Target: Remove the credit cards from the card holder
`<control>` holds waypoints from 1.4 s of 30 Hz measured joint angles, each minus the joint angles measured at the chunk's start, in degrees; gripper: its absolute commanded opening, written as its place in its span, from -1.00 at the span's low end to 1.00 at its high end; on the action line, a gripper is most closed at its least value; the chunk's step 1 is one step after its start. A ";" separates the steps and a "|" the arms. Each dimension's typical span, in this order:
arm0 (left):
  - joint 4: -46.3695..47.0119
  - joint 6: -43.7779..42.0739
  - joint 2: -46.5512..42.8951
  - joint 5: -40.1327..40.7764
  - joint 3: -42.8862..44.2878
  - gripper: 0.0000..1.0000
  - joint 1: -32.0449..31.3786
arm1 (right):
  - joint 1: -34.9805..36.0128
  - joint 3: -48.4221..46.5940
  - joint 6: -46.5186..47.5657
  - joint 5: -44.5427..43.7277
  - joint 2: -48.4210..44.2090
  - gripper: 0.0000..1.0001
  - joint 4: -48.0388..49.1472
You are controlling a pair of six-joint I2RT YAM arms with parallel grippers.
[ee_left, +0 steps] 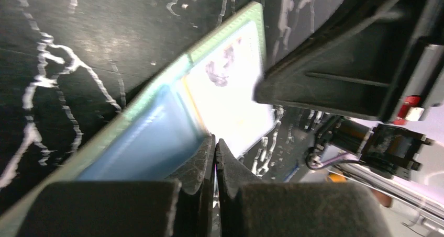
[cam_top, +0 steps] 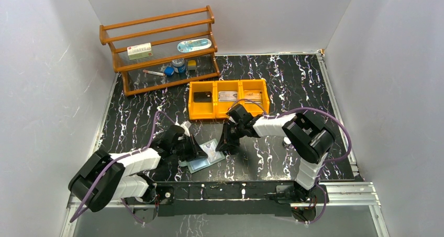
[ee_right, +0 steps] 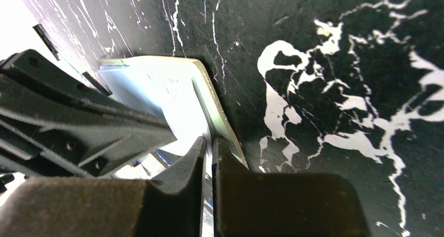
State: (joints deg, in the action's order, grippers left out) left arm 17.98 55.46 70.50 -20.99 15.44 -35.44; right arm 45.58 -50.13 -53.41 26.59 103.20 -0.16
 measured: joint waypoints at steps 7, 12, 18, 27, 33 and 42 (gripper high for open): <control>-1.70 -0.46 -3.08 -1.33 1.44 -1.00 -0.98 | 1.31 -0.02 0.20 -1.77 -0.35 -0.92 0.55; -3.45 -1.57 -5.31 -1.27 3.76 -1.00 -1.07 | 1.70 -0.48 1.53 -2.43 -0.48 -1.00 0.00; -11.52 -4.04 -8.90 2.08 7.02 -0.64 -1.07 | 2.27 -3.43 9.33 -4.35 -0.48 -1.00 -4.22; -30.51 -5.62 -17.05 17.09 13.09 -0.07 -1.07 | 2.64 -15.26 35.12 -6.67 0.37 -0.82 -19.43; -35.65 -5.55 -14.23 20.48 13.22 0.20 -1.07 | 3.02 -30.64 46.07 -10.32 9.60 -0.02 -29.22; -30.88 -7.34 -10.75 19.08 12.24 0.38 -1.07 | 2.49 -18.47 32.68 -18.01 -3.54 0.26 -28.35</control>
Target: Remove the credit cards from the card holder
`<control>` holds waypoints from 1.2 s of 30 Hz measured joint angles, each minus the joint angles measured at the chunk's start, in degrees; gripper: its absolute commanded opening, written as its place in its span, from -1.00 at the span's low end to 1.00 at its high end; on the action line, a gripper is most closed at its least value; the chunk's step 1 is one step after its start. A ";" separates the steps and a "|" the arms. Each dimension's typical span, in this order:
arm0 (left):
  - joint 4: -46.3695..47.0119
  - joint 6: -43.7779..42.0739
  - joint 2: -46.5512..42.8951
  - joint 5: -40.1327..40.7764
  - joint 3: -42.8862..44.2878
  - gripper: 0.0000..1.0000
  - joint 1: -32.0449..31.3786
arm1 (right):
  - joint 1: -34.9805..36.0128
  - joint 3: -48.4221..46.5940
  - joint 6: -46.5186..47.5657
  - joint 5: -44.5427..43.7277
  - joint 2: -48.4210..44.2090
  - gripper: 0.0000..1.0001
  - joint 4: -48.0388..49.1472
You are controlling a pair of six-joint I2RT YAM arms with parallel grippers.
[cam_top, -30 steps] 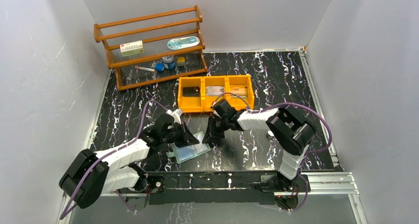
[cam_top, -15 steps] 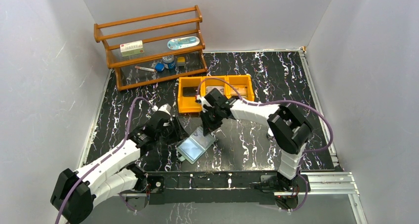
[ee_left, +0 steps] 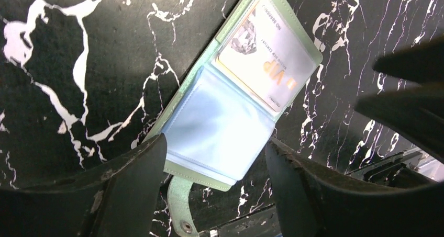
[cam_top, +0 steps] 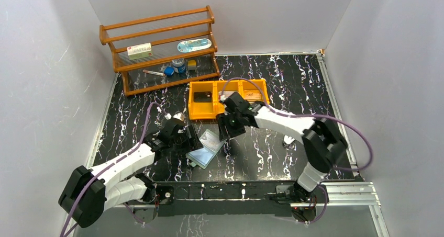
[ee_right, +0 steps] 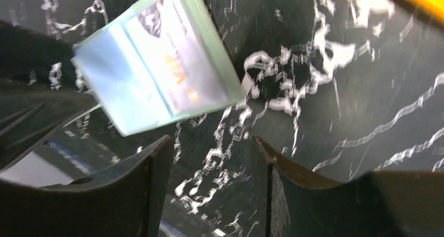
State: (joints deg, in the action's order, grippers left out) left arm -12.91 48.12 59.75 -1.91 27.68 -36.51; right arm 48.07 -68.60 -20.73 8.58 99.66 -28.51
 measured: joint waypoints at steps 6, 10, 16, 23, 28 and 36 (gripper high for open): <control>1.51 -4.35 4.46 0.42 0.55 0.51 0.02 | -0.04 16.17 -19.85 1.38 -12.33 0.21 12.44; 1.49 -8.00 5.66 2.19 1.88 0.61 0.02 | -0.04 24.24 -29.35 3.23 -11.93 0.21 18.56; 4.20 -10.80 9.73 1.40 2.82 0.58 0.31 | -0.04 24.48 -35.06 5.60 -8.35 0.21 23.71; 4.04 -11.08 6.32 0.74 0.76 0.49 0.31 | 0.00 22.80 -37.20 6.38 -5.64 0.21 26.14; 9.49 -10.49 7.87 -7.21 -0.70 0.43 -0.13 | 0.00 20.00 -37.79 5.51 -3.50 0.24 25.33; 17.77 -4.90 5.42 -18.53 -6.38 0.44 -5.14 | -1.22 12.33 -32.35 2.32 0.94 0.24 20.92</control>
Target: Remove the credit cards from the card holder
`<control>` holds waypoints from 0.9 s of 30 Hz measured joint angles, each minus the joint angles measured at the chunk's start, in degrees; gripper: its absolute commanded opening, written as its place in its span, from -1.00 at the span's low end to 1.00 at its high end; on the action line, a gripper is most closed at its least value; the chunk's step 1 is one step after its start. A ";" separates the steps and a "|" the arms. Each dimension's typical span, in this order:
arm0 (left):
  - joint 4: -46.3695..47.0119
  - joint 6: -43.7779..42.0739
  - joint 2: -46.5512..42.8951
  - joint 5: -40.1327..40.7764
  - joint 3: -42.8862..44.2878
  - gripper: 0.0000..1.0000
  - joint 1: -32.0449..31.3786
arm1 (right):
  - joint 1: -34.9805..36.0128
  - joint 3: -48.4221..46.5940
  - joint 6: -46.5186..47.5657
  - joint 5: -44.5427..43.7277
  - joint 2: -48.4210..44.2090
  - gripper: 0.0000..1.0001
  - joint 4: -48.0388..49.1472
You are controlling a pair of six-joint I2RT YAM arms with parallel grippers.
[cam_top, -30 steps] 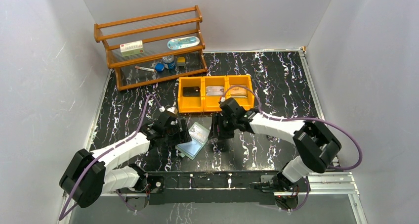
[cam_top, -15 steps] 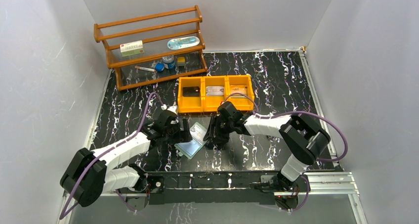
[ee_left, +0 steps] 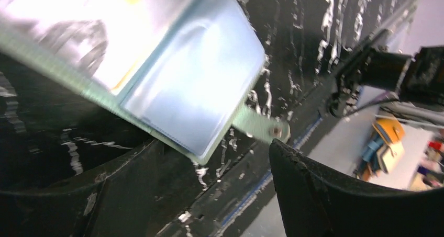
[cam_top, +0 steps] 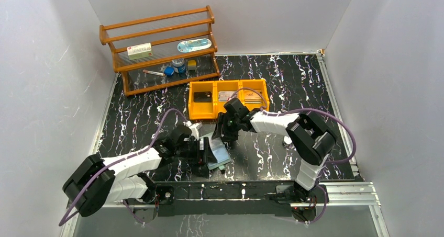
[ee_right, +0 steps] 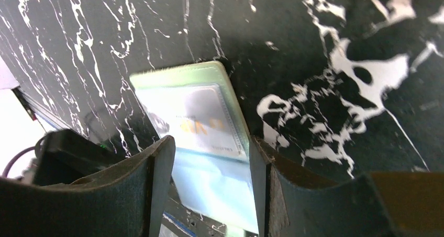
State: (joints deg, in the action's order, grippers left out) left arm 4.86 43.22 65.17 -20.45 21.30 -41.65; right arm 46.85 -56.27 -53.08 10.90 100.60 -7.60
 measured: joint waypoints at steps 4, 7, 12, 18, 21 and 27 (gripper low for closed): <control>5.07 2.69 3.48 -4.55 -0.33 0.45 -2.51 | 0.02 -2.84 4.04 1.68 2.19 0.24 -0.46; 9.11 4.39 6.25 -5.81 -0.15 0.46 -5.18 | 0.07 -4.52 6.91 1.77 2.91 0.25 -2.54; 3.74 2.73 5.11 -1.09 4.59 0.60 -7.91 | 0.44 -5.03 8.52 -3.58 0.20 0.29 -9.11; -11.50 0.26 -6.64 14.51 10.38 0.72 -7.45 | 0.48 -2.12 7.23 -6.25 -11.43 0.15 -10.54; -16.70 -0.79 -7.23 19.45 13.00 0.72 -5.38 | 0.83 2.21 3.98 -3.56 -14.62 0.02 -6.78; -18.23 -5.03 3.06 18.40 16.04 0.71 4.98 | 5.18 9.05 -1.62 1.42 -12.61 -0.04 -0.96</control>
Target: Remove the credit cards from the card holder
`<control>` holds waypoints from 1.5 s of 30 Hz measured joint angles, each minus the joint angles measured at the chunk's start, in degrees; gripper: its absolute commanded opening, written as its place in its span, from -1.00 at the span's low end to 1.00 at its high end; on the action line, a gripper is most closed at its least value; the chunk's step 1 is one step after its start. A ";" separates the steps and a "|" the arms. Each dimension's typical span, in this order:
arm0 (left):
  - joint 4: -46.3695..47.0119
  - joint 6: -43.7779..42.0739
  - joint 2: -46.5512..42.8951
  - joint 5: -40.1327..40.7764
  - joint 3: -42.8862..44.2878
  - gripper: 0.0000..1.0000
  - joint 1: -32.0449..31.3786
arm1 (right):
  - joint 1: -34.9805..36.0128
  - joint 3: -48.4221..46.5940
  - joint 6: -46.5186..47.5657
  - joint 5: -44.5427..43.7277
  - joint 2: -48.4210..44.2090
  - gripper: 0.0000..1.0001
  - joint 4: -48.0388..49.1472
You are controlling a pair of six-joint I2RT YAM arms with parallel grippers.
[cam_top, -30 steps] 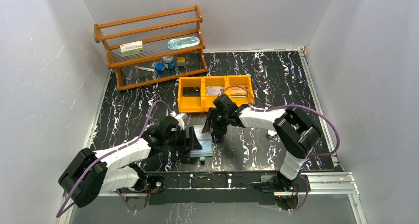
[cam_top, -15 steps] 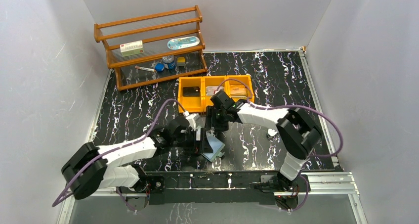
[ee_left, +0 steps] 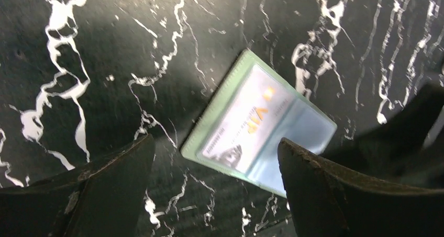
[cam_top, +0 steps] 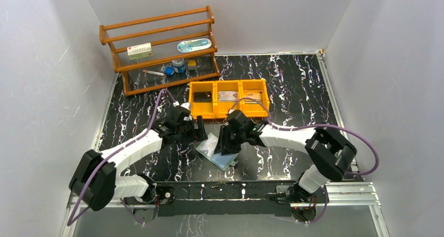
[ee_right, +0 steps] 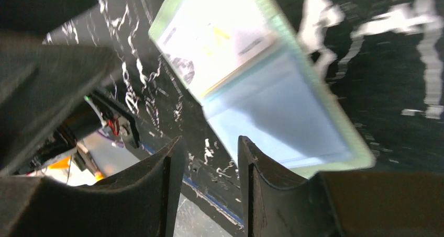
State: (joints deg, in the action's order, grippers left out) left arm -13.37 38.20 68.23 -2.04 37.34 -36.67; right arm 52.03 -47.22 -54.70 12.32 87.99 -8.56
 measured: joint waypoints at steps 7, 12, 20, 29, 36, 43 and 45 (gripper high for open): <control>3.76 -3.06 9.92 -5.55 2.08 0.65 2.99 | 5.42 -0.22 -1.01 2.93 2.01 -0.15 4.15; 6.56 -3.28 13.11 -9.01 2.03 0.61 3.04 | 5.62 -2.82 0.63 5.86 4.55 -0.16 4.87; 10.54 -1.97 13.11 -11.58 0.17 0.52 3.56 | 8.94 -7.65 7.61 5.62 8.17 -0.14 -0.37; 14.23 0.42 11.13 -14.75 -3.41 0.35 3.56 | 8.81 -5.55 11.39 0.39 7.89 -0.13 -5.27; 15.15 2.05 9.68 -17.79 -5.81 0.15 1.99 | 3.17 -1.11 12.39 -4.46 1.73 -0.13 -8.09; 13.99 4.09 8.81 -15.98 -6.01 0.06 -5.31 | -2.01 -0.15 13.99 -3.87 -3.91 -0.11 -8.52; 11.39 5.42 6.86 -12.46 -5.73 0.05 -6.03 | -2.27 -0.15 13.00 -2.97 -4.92 -0.12 -7.39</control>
State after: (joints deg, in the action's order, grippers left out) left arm -1.98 43.62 75.09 -14.50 31.62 -42.70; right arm 49.76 -47.37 -41.69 9.34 83.07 -15.94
